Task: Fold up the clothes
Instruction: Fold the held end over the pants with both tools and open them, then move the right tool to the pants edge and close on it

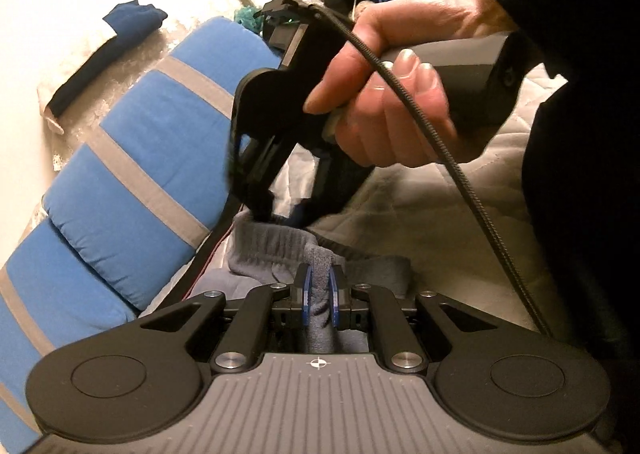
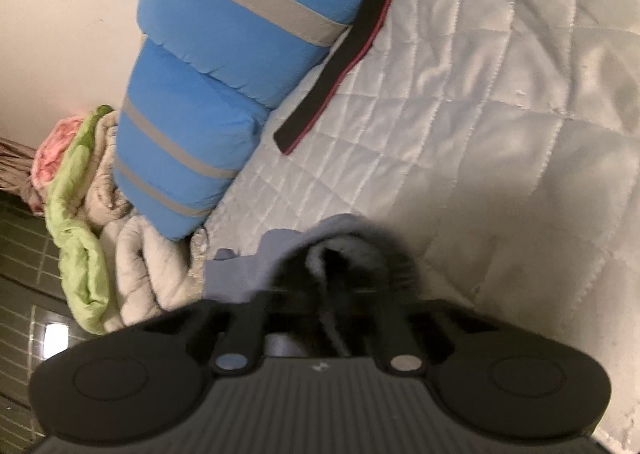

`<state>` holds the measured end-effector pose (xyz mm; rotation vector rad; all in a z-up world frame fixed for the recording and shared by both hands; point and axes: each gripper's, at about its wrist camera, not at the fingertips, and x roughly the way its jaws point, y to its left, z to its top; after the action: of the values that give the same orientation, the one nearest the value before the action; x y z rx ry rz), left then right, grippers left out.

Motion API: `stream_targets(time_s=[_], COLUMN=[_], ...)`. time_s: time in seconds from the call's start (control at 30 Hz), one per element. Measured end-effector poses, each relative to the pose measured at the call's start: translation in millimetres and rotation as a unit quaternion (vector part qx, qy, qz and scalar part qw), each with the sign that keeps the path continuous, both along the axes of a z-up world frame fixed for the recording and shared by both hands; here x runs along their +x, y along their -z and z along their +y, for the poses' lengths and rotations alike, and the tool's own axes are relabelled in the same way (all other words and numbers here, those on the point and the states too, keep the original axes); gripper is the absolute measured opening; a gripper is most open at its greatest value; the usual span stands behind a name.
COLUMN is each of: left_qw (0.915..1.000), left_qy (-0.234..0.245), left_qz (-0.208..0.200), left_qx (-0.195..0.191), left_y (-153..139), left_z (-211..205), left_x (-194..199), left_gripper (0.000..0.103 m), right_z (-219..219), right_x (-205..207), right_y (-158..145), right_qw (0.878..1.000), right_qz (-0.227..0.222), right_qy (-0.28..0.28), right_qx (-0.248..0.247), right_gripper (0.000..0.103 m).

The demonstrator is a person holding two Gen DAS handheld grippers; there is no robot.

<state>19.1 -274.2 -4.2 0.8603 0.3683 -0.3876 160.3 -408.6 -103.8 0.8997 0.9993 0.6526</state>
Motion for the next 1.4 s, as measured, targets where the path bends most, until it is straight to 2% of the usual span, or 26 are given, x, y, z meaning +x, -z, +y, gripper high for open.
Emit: stream_targets(time_s=[0.13,0.27,0.3,0.4,0.43,0.47,0.5,0.53,0.63,0.73,0.77,0.83,0.9,0.97,1.07,1.1,1.17,1.3,1.4], left_qw=[0.9997,0.9988,0.9988,0.9976,0.9973,0.9975,0.9979,0.9983,0.9984,0.9982,0.9982,0.9984,0.9987,0.9988,0.9953,0.9934,0.9904,0.9861,0.9831], left_qy=[0.007,0.013,0.014,0.025,0.027,0.028,0.028,0.029,0.032,0.032,0.03,0.028,0.025,0.023,0.023,0.022,0.02,-0.007,-0.047], left_qz=[-0.015,-0.02,-0.017,-0.005,-0.003,-0.001,0.004,0.008,0.016,0.02,0.022,0.026,0.033,0.043,0.065,0.071,0.069,0.056,0.045], left_qx=[0.019,0.042,0.045,0.064,0.068,0.065,0.058,0.05,0.043,0.047,0.046,0.042,0.028,-0.004,-0.069,-0.087,-0.118,-0.156,-0.171], left_y=[4.1,12.9,15.3,23.8,25.3,24.2,21.8,18.8,13.4,15.2,15.3,14.8,11.1,0.2,-28.7,-38.5,-55.0,-79.8,-96.5], left_z=[-6.0,-12.5,-13.9,-19.2,-20.3,-19.7,-18.2,-16.6,-16.2,-19.3,-20.1,-21.0,-18.6,-9.9,13.9,22.7,43.3,92.0,133.7], left_x=[-4.3,-3.4,-1.7,0.0,0.2,0.1,0.2,0.4,0.2,2.5,3.7,5.8,6.1,3.4,-3.0,-5.7,-13.3,-20.2,-9.9], left_gripper=[0.009,0.009,0.009,0.01,0.01,0.01,0.01,0.01,0.01,0.01,0.01,0.009,0.01,0.012,0.014,0.024,0.035,0.04,0.044], right_z=[4.9,10.2,10.9,7.4,5.7,4.0,2.1,-1.2,-13.3,-4.5,2.2,19.8,27.5,30.2,27.3,26.3,24.4,21.8,28.4], right_x=[4.1,10.1,11.5,11.1,7.4,2.9,-1.9,-7.3,-24.2,-34.7,-35.3,-32.2,-22.6,-15.1,-19.0,-20.3,-22.9,-25.6,-33.7], right_y=[-17.3,-28.9,-30.2,-37.0,-41.2,-46.7,-51.7,-56.2,-68.5,-72.2,-71.6,-63.5,-44.9,-29.6,-30.6,-30.9,-31.5,-35.9,-50.8], right_qw=[0.998,0.991,0.989,0.983,0.978,0.97,0.961,0.957,0.961,0.971,0.971,0.964,0.961,0.958,0.956,0.955,0.954,0.951,0.94], right_qz=[-0.047,-0.082,-0.082,-0.077,-0.081,-0.088,-0.095,-0.103,-0.128,-0.149,-0.153,-0.15,-0.116,-0.086,-0.09,-0.091,-0.094,-0.093,-0.106], right_qy=[-0.002,-0.026,-0.03,-0.036,-0.032,-0.025,-0.014,-0.002,0.024,-0.006,-0.023,-0.045,-0.044,-0.038,-0.034,-0.033,-0.03,-0.024,-0.015], right_qx=[-0.035,-0.103,-0.12,-0.165,-0.19,-0.225,-0.259,-0.271,-0.243,-0.187,-0.181,-0.214,-0.248,-0.271,-0.277,-0.279,-0.284,-0.295,-0.325], right_gripper=[0.005,0.007,0.018,0.035,0.036,0.045,0.058,0.054,0.052,0.051,0.05,0.049,0.037,0.043,0.044,0.045,0.048,0.052,0.052])
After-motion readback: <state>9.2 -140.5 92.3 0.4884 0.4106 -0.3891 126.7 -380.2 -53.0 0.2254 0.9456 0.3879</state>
